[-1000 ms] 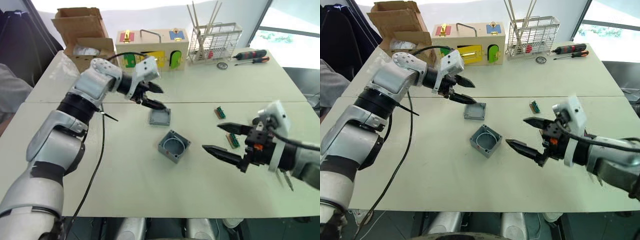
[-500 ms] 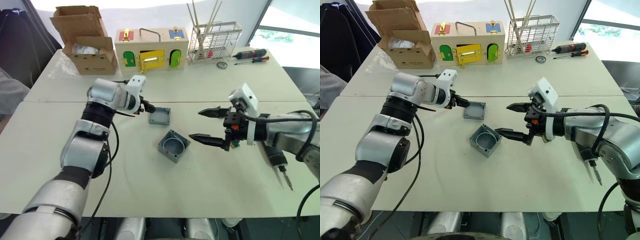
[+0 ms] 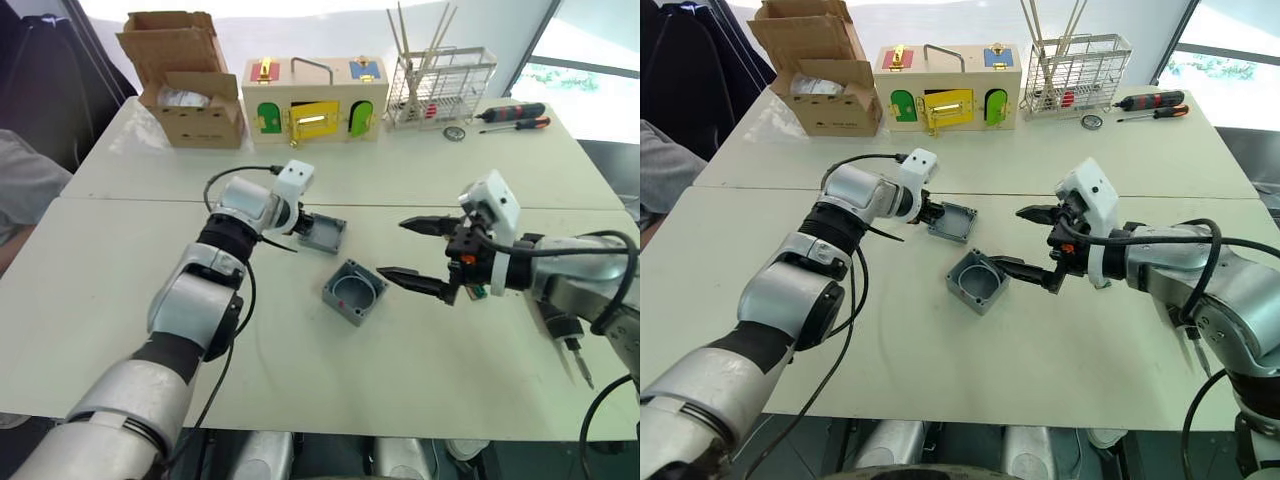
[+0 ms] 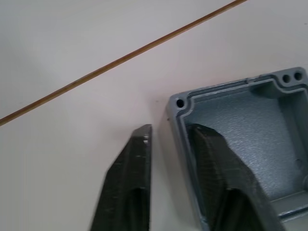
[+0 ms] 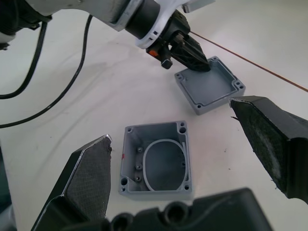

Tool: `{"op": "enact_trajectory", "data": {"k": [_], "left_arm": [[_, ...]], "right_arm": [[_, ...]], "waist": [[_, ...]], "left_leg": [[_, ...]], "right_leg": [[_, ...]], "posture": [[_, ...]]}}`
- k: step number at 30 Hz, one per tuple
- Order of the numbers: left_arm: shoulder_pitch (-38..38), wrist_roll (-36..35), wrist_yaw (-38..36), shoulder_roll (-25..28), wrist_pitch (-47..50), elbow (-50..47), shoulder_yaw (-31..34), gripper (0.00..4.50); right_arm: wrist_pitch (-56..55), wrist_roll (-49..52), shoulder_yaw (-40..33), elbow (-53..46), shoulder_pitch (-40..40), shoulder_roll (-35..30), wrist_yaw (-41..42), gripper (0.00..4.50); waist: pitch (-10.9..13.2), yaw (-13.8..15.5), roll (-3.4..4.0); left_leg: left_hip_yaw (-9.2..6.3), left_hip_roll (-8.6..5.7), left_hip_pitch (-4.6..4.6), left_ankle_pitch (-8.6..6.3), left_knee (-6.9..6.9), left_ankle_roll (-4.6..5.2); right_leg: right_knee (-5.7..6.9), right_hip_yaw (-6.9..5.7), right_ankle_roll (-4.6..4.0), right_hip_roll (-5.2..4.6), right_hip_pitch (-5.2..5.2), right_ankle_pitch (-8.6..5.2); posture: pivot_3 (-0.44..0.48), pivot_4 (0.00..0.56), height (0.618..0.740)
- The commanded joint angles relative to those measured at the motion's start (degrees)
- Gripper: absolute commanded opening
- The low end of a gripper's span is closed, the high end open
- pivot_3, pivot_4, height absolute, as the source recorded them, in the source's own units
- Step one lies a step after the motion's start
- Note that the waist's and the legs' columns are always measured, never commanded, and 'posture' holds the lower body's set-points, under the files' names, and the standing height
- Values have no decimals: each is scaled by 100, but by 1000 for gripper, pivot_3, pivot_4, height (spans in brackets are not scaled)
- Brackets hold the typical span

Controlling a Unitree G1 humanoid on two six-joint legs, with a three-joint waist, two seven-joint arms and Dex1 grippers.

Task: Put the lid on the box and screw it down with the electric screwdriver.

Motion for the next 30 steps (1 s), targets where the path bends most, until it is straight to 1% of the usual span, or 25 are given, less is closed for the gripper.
{"op": "enact_trajectory", "data": {"k": [1, 3, 5, 7, 10, 11, 12, 13, 15, 18, 20, 24, 30], "left_arm": [[82, 82, 11, -8, -48, 20, 61, 76], [149, 45, 107, 50, -250, -210, 258, 76], [458, 77, 42, 243, -1236, -816, 360, 76], [772, -147, 18, 310, -1746, -1431, 693, 76], [1326, -853, 196, 60, -2329, -2686, 1549, 76], [1431, -974, 266, -15, -2386, -2925, 1695, 76], [1641, -1071, 273, -88, -2628, -3360, 1782, 76], [1852, -1160, 232, -167, -2854, -3793, 1800, 76], [2152, -1524, 64, -317, -2938, -4489, 1868, 76], [2302, -1462, 162, -361, -3068, -4770, 1749, 76], [2364, -1374, 221, -347, -3140, -4874, 1637, 76], [2509, -1403, 218, -351, -3195, -5105, 1480, 76], [2544, -1434, 252, -378, -3283, -5107, 1391, 76]], "right_arm": [[47, 72, -263, -54, 118, 271, -253, 4500], [-52, -85, -226, 94, 236, 562, -428, 4500], [-24, 59, -341, 321, 251, 1142, -806, 4500], [28, 305, -478, 439, 202, 1575, -969, 4500], [122, 584, -629, 802, -96, 2065, -1220, 4500], [154, 624, -668, 876, -157, 2136, -1268, 4500], [160, 709, -693, 1060, -351, 2310, -1351, 4500], [161, 744, -678, 1289, -593, 2468, -1395, 4500], [130, 678, -563, 1734, -1049, 2711, -1405, 4500], [21, 432, -534, 2201, -1391, 2812, -1367, 4500], [22, 475, -658, 2376, -1539, 2845, -1350, 4500], [71, 579, -726, 2460, -1694, 2804, -1196, 4500], [143, 700, -810, 2499, -1784, 2820, -1093, 4500]], "waist": [[-1, 3, -1], [-3, 3, -3], [-2, -35, -4], [-1, -88, -3], [-2, -140, -2], [-2, -142, -2], [-2, -142, -2], [-2, -146, -2], [-4, -175, 1], [-5, -157, 3], [-5, -130, 3], [-5, -148, 3], [-5, -156, 3]], "left_leg": [[1, 0, 1, 0, 0, 0], [0, 1, 2, 0, 0, 0], [1, 2, 2, 1, -2, -2], [2, 10, -5, 6, -7, -10], [-1, 10, -39, 7, -2, -12], [0, 8, -64, 8, 6, -13], [0, 9, -85, 9, 16, -15], [0, 8, -91, 9, 22, -15], [7, 10, -90, 9, 27, -15], [5, 11, -89, 9, 30, -15], [3, 7, -89, 9, 34, -15], [6, 5, -90, 8, 37, -13], [5, 5, -90, 8, 40, -13]], "right_leg": [[1, 0, -1, 1, 0, 0], [1, 0, -2, 4, 1, 1], [4, 1, -2, 3, -3, 1], [6, 9, -7, 3, -18, 5], [6, 8, -10, 2, -47, 6], [9, 9, -11, -1, -71, 7], [10, 9, -17, 0, -95, 12], [11, 9, -19, 0, -98, 14], [13, 12, -24, 1, -98, 18], [19, 12, -25, 6, -97, 19], [21, 11, -25, 7, -96, 19], [19, 15, -25, 5, -94, 19], [23, 14, -25, 9, -94, 19]], "posture": [[0, 150, 740], [0, 150, 740], [0, 150, 740], [0, 150, 740], [0, 150, 740], [0, 150, 740], [0, 150, 740], [0, 150, 740], [0, 150, 740], [0, 150, 740], [0, 150, 740], [0, 150, 740], [0, 150, 740]]}}
